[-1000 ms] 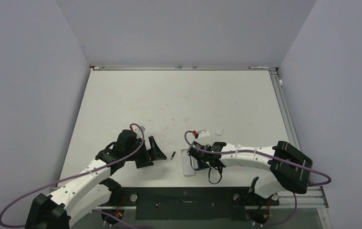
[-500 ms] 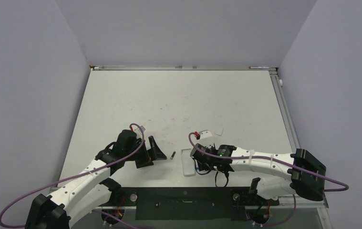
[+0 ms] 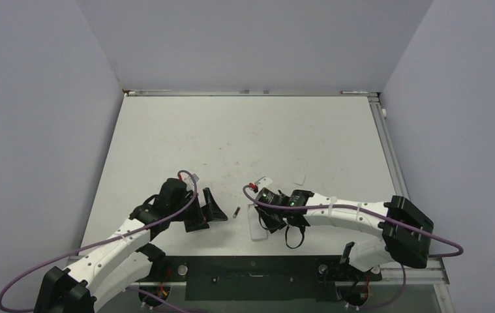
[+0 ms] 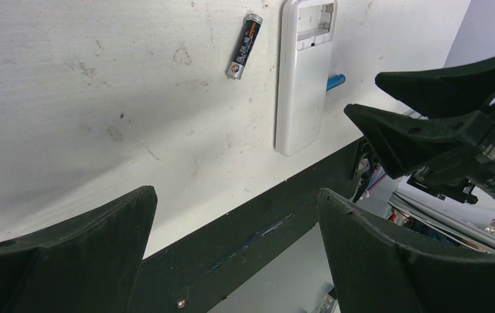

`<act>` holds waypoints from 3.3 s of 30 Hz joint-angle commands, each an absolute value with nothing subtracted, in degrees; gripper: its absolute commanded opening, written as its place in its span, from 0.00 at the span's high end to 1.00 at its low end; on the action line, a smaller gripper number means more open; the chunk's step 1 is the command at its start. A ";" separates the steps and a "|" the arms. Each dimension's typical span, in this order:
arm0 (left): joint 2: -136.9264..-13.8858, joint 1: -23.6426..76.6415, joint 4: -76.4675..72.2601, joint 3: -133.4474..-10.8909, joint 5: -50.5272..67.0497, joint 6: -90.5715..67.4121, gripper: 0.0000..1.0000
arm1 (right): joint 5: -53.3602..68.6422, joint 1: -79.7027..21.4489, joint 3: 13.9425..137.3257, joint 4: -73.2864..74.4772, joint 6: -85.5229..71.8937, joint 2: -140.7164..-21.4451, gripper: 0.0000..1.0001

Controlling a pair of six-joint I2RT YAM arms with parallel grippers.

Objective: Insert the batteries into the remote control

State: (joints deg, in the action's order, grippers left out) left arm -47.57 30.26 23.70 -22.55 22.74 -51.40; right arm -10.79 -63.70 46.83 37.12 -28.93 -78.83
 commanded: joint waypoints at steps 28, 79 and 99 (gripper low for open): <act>-49.72 30.06 22.58 -25.13 24.09 -50.42 0.09 | 3.10 -56.67 50.63 33.92 -16.47 -90.61 0.62; -101.20 37.97 26.82 -67.81 18.78 -55.10 0.37 | -4.07 -51.80 49.16 41.76 -25.48 -66.60 0.92; -110.83 41.44 31.15 -72.20 18.26 -47.61 0.79 | -2.02 -50.09 49.16 42.11 -25.40 -61.68 0.92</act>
State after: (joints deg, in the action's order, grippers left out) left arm -109.75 40.64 28.56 -69.69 18.24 -50.68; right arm -2.46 -50.54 48.75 42.94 -26.02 -62.61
